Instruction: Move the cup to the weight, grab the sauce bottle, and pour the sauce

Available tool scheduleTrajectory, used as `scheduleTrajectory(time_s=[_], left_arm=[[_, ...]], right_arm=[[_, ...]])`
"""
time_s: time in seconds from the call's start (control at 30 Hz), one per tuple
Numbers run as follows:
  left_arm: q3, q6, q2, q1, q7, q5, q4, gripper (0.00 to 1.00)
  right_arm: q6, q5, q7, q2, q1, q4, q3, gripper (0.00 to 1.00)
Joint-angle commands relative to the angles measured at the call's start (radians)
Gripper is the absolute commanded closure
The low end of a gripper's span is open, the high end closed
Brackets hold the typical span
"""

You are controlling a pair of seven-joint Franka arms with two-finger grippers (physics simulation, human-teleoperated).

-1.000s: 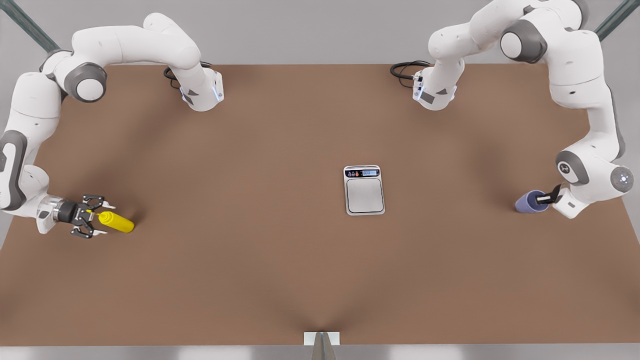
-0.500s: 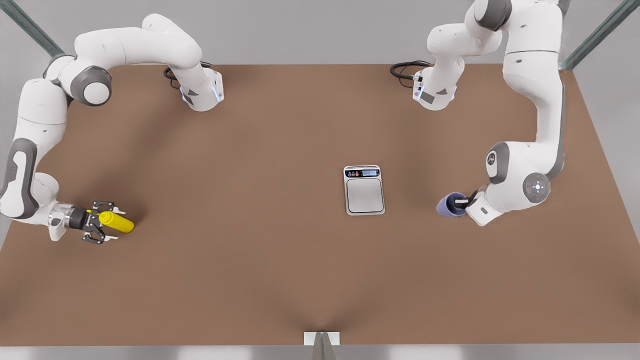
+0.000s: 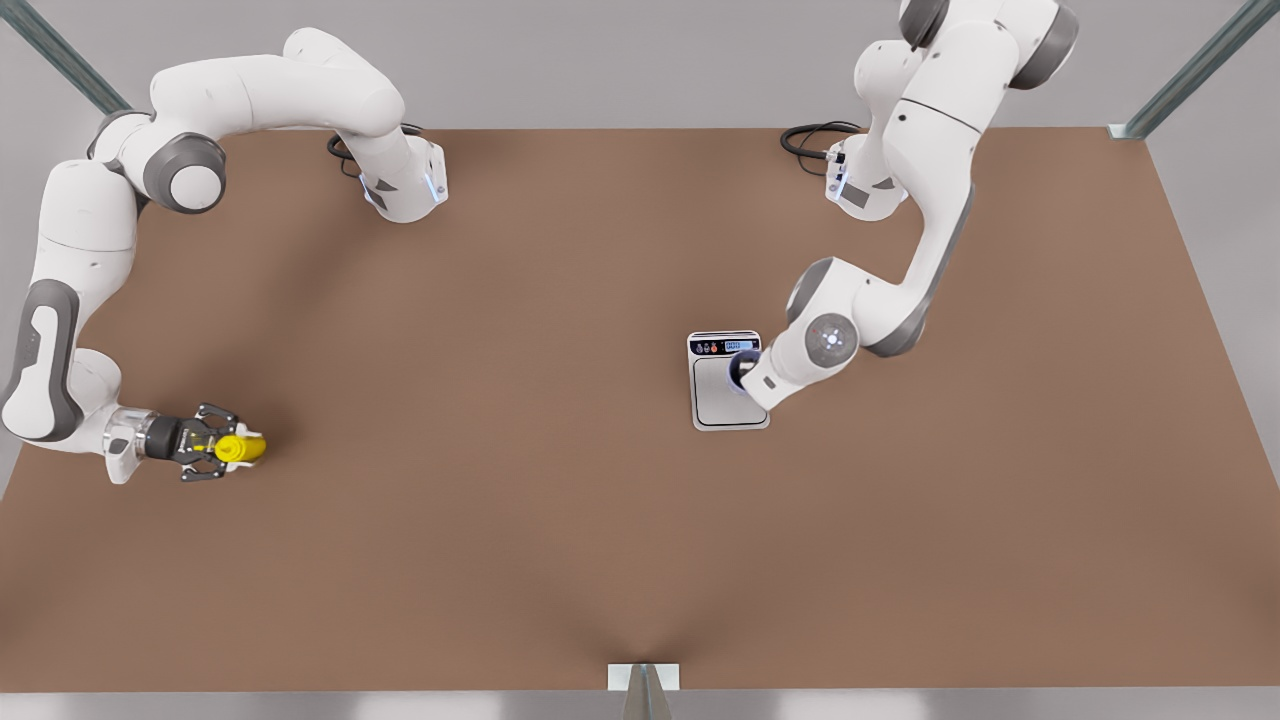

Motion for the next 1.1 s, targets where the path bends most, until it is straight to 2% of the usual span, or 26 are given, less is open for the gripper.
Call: scheduleTrajectory(time_s=[0.0,0.27,0.3,0.33,0.37,0.47,0.53,0.63,0.8,0.87,0.97,1.03,1.07], left_arm=[[0.0,0.0,0.002,0.0,0.002,-0.042,0.0,0.79],[-0.003,0.066,0.045,0.0,-0.003,-0.059,0.005,0.79],[-0.003,0.066,0.049,0.001,0.0,-0.058,0.003,0.67],[-0.003,0.066,0.054,0.001,0.002,-0.058,0.005,0.05],[-0.003,0.066,0.055,0.001,0.0,-0.058,0.005,0.0],[-0.003,0.066,0.055,0.001,-0.001,-0.059,0.005,0.0],[-0.003,0.066,0.055,0.001,-0.001,-0.059,0.005,0.0],[-0.003,0.065,0.055,0.001,-0.001,-0.059,0.005,0.0],[-0.002,0.046,0.035,0.003,0.0,-0.059,0.009,0.0],[-0.002,0.016,0.02,0.003,0.0,-0.059,0.018,0.0],[0.0,-0.046,-0.006,0.003,0.0,-0.061,0.041,0.0],[0.02,-0.175,-0.077,0.011,0.002,-0.061,0.086,0.0],[0.072,-0.283,-0.121,0.015,0.002,-0.064,0.146,0.0]], right_arm=[[-0.001,-0.001,-0.001,0.0,0.0,0.001,0.0,0.48],[0.0,-0.004,0.008,-0.003,0.0,-0.004,0.0,0.45],[0.0,-0.021,0.014,-0.017,0.0,0.004,0.0,0.45],[-0.015,-0.026,0.043,-0.038,0.004,0.012,0.006,0.46],[-0.021,-0.026,0.066,-0.049,0.007,0.021,0.014,0.46],[-0.017,-0.055,0.134,-0.077,0.06,0.067,0.015,0.49],[0.032,-0.115,0.151,-0.095,0.175,0.156,0.006,0.49],[0.106,-0.19,0.258,-0.165,0.272,0.173,0.011,0.5],[0.108,-0.299,0.47,-0.233,0.427,0.268,0.006,0.5],[0.178,-0.376,0.528,-0.236,0.523,0.305,0.003,0.49],[0.296,-0.515,0.562,-0.236,0.649,0.309,0.003,0.49],[0.319,-0.593,0.602,-0.236,0.705,0.309,0.002,0.49],[0.335,-0.621,0.626,-0.236,0.732,0.309,0.002,0.49]])
